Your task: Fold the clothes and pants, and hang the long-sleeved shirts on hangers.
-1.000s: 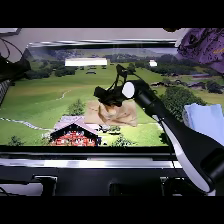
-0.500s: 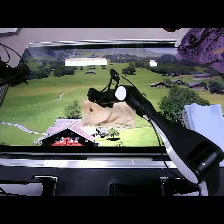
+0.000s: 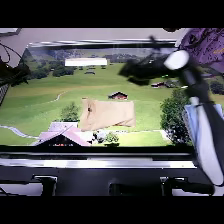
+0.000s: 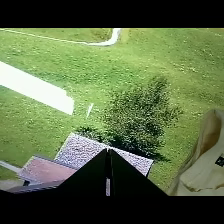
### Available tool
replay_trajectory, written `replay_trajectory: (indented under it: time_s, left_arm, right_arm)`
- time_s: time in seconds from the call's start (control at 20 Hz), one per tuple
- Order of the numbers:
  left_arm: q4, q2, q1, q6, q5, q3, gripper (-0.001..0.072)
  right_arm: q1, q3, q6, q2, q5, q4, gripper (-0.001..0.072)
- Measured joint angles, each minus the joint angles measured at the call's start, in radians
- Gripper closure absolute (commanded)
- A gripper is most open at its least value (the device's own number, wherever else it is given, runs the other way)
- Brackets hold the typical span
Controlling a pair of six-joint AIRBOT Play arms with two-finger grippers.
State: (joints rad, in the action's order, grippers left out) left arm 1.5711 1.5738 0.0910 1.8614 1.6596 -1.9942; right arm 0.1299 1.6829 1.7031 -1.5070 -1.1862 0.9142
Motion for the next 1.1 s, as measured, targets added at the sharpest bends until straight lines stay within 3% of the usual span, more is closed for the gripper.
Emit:
replay_trajectory:
  time_s: [0.3,0.6,0.7,1.1]
  left_arm:
    - [0.0,0.0,0.0,0.0,-0.001,0.0,0.0691]
    - [0.0,0.0,0.0,0.001,0.0,0.0,0.0691]
    - [0.0,0.0,0.0,0.005,0.0,0.0,0.0691]
    - [0.0,0.008,0.0,0.024,0.001,0.0,0.0691]
  right_arm:
    - [-0.351,-0.286,-0.304,0.015,-0.126,-0.166,0.0165]
    - [-0.353,-0.584,-0.571,-0.087,-0.044,-0.4,0.0203]
    - [-0.306,-0.615,-0.626,-0.14,-0.009,-0.456,0.0204]
    - [-0.169,-0.644,-0.705,-0.242,0.127,-0.557,0.039]
